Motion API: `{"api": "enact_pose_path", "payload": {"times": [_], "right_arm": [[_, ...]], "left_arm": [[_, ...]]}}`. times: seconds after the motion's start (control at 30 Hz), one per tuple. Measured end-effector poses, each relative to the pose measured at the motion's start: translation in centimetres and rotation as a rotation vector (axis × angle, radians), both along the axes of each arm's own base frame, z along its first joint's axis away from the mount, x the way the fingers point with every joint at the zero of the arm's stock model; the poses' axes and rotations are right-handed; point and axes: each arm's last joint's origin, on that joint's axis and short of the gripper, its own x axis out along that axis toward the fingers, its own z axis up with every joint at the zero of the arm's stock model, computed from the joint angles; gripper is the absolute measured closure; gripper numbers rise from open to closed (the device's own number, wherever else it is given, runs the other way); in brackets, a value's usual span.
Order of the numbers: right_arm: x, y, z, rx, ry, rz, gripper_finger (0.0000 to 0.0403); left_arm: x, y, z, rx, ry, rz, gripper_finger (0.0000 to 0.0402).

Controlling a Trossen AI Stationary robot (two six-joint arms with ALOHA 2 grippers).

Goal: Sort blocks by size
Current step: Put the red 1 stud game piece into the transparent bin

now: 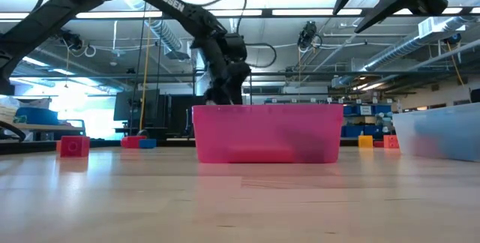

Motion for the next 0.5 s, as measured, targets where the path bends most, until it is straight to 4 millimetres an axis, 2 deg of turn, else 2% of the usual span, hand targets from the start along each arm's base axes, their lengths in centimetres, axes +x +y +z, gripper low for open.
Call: {"api": "enact_pose_path", "payload": {"times": [0.1,0.2,0.4,0.5], "right_arm": [[0.0,0.0,0.0,0.000,0.000,0.000,0.0180],[0.0,0.0,0.0,-0.003,0.001,0.001,0.0180],[0.1,-0.2,0.0,-0.033,0.000,-0.007,0.0180],[0.1,-0.4,0.0,-0.040,0.004,-0.007,0.0180]], "left_arm": [[-1.0,0.2,2.4,0.020,-0.011,0.007,0.0136],[-3.0,0.6,3.8,0.030,0.034,0.050,0.0136],[-8.2,2.3,5.1,-0.012,0.184,0.121,0.0135],[-10.9,3.2,5.0,-0.041,0.219,0.150,0.0135]]}}
